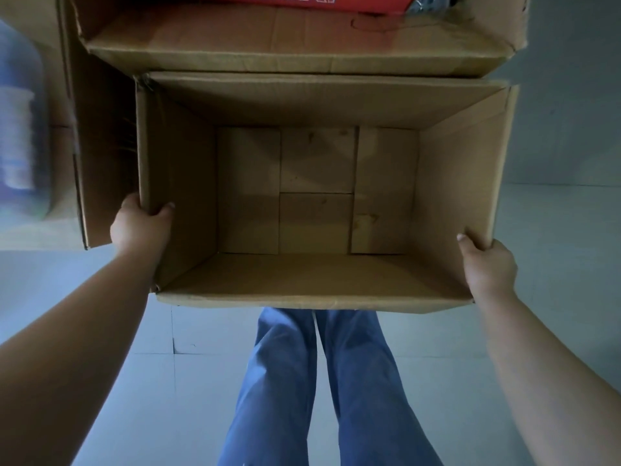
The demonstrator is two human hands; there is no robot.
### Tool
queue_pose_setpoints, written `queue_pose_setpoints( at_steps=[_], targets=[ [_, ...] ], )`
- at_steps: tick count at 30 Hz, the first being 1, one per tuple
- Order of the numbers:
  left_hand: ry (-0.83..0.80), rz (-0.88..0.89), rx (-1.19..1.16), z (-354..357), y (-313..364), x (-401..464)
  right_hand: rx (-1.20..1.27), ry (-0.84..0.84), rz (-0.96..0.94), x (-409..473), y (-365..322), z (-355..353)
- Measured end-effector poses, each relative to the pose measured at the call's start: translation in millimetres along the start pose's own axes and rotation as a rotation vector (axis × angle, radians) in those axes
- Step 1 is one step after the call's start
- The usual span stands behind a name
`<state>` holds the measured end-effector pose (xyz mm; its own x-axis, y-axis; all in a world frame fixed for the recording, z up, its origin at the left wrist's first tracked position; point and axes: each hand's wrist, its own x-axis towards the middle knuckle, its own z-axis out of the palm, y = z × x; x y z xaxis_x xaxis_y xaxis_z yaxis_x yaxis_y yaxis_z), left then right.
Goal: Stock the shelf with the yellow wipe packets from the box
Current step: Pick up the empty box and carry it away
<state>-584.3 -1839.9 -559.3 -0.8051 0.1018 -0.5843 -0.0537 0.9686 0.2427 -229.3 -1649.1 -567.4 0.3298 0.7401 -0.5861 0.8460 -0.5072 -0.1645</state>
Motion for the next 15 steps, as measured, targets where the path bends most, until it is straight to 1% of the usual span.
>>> queue_pose_setpoints(
  at_steps=[4, 7, 11, 15],
  targets=[
    [0.018, -0.002, -0.069, -3.5, -5.5, -4.7, 0.02, -0.018, 0.019, -6.6, -0.9, -0.2],
    [0.025, 0.026, -0.069, -7.1, -10.5, -7.1, 0.021, 0.0, 0.012, -10.4, -1.5, -0.7],
    [0.048, 0.067, -0.082, -12.8, -19.0, -11.8, 0.026, 0.042, -0.041, -14.3, 1.8, -5.2],
    [0.049, 0.113, -0.155, -17.3, -25.2, -21.1, 0.023, 0.078, -0.096, -27.0, 4.6, -10.1]
  ],
)
